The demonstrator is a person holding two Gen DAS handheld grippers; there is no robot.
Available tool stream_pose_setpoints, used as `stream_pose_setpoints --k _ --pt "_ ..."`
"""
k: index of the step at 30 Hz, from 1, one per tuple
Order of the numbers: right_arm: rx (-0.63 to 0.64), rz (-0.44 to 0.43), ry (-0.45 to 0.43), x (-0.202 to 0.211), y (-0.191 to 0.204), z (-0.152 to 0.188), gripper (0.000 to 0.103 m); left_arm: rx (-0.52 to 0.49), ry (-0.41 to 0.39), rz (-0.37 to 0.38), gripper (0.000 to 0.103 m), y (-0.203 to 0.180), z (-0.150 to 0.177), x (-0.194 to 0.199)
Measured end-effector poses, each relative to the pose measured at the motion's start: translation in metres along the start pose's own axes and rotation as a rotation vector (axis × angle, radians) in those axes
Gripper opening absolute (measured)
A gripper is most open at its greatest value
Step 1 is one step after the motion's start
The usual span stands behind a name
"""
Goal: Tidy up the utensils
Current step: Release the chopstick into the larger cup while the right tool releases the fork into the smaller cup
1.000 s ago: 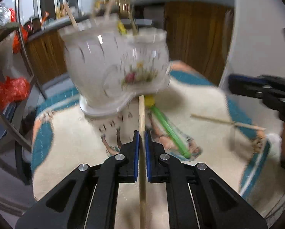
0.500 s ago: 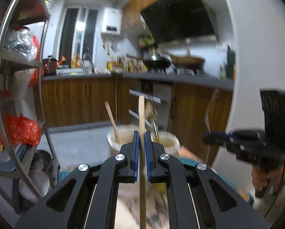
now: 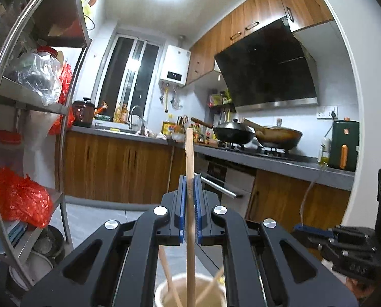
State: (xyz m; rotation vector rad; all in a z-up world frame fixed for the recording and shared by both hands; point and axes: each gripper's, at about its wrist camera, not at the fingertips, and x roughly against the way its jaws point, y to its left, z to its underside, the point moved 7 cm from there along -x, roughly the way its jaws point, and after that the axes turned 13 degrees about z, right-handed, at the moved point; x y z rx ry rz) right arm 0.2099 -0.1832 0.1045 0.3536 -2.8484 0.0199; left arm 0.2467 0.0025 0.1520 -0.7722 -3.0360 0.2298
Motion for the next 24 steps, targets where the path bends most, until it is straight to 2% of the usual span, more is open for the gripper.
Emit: stream_pose_setpoints --k 6,9,14,21,24 --pt "-0.043 0.004 0.02 -0.024 -0.006 0.012 0.006 0.015 -0.013 -0.011 0.006 0.013 0.011 -0.022" --pt "-0.05 0.003 0.032 -0.031 -0.007 0.02 0.006 -0.013 -0.014 -0.034 0.006 0.013 0.023 -0.02" --pt "-0.033 0.007 0.081 -0.04 -0.006 0.041 0.006 0.006 0.027 -0.029 0.006 0.018 0.043 -0.006" --pt "-0.022 0.025 0.158 -0.052 -0.007 0.067 0.006 -0.029 0.165 -0.032 0.006 0.014 0.079 0.016" --pt "-0.037 0.039 0.198 -0.059 -0.01 0.075 0.006 -0.012 0.233 -0.028 0.006 0.017 0.093 0.016"
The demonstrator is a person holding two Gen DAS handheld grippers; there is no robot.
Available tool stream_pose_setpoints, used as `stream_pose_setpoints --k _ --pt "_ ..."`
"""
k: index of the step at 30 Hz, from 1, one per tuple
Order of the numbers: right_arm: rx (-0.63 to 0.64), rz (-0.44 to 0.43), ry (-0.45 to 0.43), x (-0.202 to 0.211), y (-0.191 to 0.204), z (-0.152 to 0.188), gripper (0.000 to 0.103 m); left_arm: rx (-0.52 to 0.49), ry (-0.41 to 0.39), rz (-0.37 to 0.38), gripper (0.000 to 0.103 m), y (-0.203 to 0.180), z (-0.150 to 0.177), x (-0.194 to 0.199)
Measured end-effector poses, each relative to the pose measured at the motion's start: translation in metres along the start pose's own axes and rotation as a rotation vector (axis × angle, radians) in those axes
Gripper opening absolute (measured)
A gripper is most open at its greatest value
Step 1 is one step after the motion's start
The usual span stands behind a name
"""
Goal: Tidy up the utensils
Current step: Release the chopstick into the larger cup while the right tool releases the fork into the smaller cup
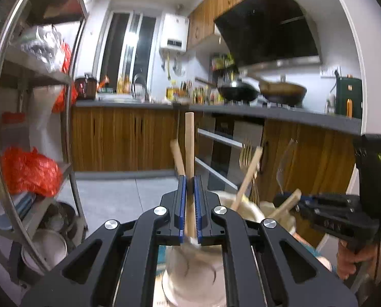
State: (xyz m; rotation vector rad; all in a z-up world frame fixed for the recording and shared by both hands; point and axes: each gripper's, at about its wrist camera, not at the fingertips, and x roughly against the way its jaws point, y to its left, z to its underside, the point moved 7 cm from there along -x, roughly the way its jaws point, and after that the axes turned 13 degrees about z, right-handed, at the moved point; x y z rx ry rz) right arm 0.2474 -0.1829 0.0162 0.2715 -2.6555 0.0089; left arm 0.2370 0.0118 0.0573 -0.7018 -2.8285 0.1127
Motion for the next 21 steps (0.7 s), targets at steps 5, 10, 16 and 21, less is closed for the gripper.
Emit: stream_pose_setpoints --k 5,10,16,21 --pt "-0.014 0.012 0.048 -0.01 -0.003 0.006 0.006 0.015 0.056 -0.012 0.006 0.009 0.007 -0.004" --pt "-0.003 0.021 0.054 -0.013 -0.003 0.007 0.007 0.021 0.067 -0.014 0.008 0.01 0.006 -0.004" --pt "0.003 0.028 0.028 -0.006 0.0 0.003 0.02 0.001 0.065 -0.023 0.022 0.008 0.005 0.0" --pt "-0.013 0.027 0.008 0.01 -0.003 -0.001 0.029 -0.02 0.055 -0.035 0.032 0.002 0.002 0.012"
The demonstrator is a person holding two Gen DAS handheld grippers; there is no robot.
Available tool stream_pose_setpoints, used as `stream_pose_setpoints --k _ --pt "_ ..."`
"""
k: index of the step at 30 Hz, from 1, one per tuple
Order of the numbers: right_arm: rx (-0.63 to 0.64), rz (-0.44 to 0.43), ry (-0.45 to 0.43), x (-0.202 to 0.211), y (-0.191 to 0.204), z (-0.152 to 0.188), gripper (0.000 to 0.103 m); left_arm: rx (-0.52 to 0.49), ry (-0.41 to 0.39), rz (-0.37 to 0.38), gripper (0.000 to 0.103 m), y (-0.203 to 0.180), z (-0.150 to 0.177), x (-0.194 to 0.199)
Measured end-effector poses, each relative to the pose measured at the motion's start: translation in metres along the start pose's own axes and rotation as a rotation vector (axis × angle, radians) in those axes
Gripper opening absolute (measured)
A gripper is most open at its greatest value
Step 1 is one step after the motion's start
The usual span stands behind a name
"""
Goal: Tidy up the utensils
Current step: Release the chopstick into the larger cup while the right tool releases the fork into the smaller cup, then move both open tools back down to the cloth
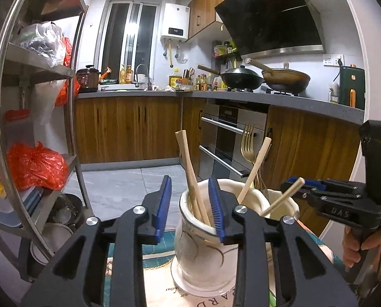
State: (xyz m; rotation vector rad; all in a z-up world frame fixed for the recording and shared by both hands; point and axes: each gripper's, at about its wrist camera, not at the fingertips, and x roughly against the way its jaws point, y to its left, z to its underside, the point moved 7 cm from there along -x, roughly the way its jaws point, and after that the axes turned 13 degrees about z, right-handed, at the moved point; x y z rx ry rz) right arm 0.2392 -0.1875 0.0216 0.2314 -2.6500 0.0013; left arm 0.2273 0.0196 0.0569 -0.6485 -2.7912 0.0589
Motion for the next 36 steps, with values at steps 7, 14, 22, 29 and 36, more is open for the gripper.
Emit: stream_pose_setpoints --k 7,14,22,29,36 --pt "-0.004 0.005 0.002 0.039 -0.006 0.004 0.081 -0.03 -0.016 -0.024 0.069 -0.014 0.0 0.031" --pt "0.032 0.051 -0.02 0.082 -0.015 0.016 0.095 -0.041 -0.043 -0.044 0.097 -0.033 0.005 0.07" --pt "0.096 0.099 0.022 0.117 -0.025 0.055 0.097 0.015 0.014 -0.008 0.097 -0.055 0.036 0.097" --pt "0.091 0.125 0.123 0.119 -0.04 0.105 0.097 0.073 0.108 0.006 0.097 -0.062 0.09 0.098" --pt "0.059 0.085 0.221 0.099 -0.032 0.129 0.097 0.071 0.171 0.0 0.097 -0.063 0.116 0.09"
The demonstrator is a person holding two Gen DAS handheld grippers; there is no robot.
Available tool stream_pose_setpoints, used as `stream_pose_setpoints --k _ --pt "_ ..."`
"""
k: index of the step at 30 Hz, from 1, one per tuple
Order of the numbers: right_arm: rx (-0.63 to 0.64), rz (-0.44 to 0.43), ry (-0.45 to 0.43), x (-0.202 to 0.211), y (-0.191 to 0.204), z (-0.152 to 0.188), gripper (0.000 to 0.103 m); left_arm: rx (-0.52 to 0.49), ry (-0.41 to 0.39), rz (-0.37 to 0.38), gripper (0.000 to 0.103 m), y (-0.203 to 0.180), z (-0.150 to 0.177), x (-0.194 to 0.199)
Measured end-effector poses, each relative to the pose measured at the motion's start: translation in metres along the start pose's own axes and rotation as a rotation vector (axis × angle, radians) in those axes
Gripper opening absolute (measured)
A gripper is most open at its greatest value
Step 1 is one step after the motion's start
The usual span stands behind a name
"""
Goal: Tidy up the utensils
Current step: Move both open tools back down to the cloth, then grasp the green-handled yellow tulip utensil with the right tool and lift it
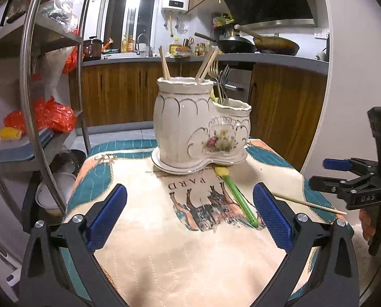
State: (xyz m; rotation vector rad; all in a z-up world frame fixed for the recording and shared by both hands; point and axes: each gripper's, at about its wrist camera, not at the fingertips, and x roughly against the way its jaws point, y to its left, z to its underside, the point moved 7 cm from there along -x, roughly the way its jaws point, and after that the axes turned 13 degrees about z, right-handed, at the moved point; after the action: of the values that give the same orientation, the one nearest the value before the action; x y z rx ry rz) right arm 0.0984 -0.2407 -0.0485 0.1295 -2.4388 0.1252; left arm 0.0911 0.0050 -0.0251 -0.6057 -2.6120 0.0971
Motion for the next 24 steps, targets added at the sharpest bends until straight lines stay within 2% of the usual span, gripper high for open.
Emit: stream_pose_setpoints --k 5,9,11,17,19,24 --pt "0.079 -0.013 0.031 -0.018 0.033 -0.008 0.097 0.067 0.012 0.016 0.097 0.014 0.008 -0.007" --pt "0.11 -0.044 0.076 -0.037 0.061 -0.018 0.095 0.088 -0.015 -0.042 0.097 0.03 0.011 -0.007" --pt "0.134 -0.048 0.092 -0.045 0.073 -0.021 0.093 0.09 -0.019 -0.049 0.097 0.035 0.012 -0.008" --pt "0.18 -0.028 0.148 -0.072 0.097 -0.022 0.061 0.119 -0.03 -0.032 0.097 0.045 0.01 -0.009" --pt "0.18 -0.014 0.167 -0.082 0.099 -0.022 0.044 0.12 -0.026 -0.022 0.097 0.045 0.01 -0.01" --pt "0.154 -0.017 0.201 -0.093 0.098 -0.02 0.031 0.099 -0.024 -0.007 0.097 0.041 0.009 -0.011"
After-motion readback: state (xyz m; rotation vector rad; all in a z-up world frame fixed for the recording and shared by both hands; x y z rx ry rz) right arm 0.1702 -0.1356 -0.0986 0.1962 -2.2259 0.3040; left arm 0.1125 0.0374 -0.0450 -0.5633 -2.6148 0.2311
